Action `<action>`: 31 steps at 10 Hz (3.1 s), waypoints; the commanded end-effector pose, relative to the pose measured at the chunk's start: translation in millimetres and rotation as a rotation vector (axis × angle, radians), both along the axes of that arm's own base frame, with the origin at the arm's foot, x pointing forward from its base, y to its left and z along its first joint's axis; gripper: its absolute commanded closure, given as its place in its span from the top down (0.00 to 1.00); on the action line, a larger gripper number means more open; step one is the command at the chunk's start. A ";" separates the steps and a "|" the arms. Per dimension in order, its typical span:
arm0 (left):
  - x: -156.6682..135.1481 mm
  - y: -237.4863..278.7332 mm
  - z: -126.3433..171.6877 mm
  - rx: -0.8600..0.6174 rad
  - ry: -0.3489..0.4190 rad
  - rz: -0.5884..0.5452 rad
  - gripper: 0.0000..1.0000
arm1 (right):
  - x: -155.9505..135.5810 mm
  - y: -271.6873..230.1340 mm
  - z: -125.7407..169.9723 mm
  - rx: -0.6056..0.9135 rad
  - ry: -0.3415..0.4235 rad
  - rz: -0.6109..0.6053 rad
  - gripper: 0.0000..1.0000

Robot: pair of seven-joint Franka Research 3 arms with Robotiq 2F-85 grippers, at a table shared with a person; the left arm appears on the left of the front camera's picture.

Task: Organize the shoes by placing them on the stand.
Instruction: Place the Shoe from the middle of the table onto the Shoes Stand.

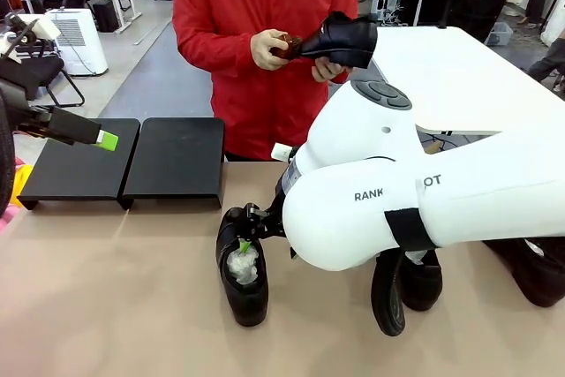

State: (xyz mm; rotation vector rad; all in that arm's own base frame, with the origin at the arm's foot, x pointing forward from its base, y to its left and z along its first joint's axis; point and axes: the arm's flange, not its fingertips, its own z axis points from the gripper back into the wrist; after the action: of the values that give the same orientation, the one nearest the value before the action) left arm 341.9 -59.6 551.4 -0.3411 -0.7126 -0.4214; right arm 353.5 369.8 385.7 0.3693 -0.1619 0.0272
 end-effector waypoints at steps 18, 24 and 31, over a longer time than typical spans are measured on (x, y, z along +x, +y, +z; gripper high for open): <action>-30.6 -267.6 -94.6 0.121 0.503 0.422 1.00 | -22.0 -220.3 105.6 -0.088 -0.136 -0.480 1.00; 19.1 -308.2 -129.9 0.109 0.561 0.474 1.00 | -7.3 -224.2 105.0 -0.042 -0.167 -0.474 1.00; 53.5 -340.0 -176.7 0.139 0.609 0.615 1.00 | -7.3 -224.2 105.0 -0.042 -0.167 -0.474 1.00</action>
State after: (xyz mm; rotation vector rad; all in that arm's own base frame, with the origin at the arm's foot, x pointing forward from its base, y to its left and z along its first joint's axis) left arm 386.2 -384.7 376.7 -0.1345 -0.1499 0.1904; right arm 343.7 143.2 491.5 0.2609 -0.4025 -0.4019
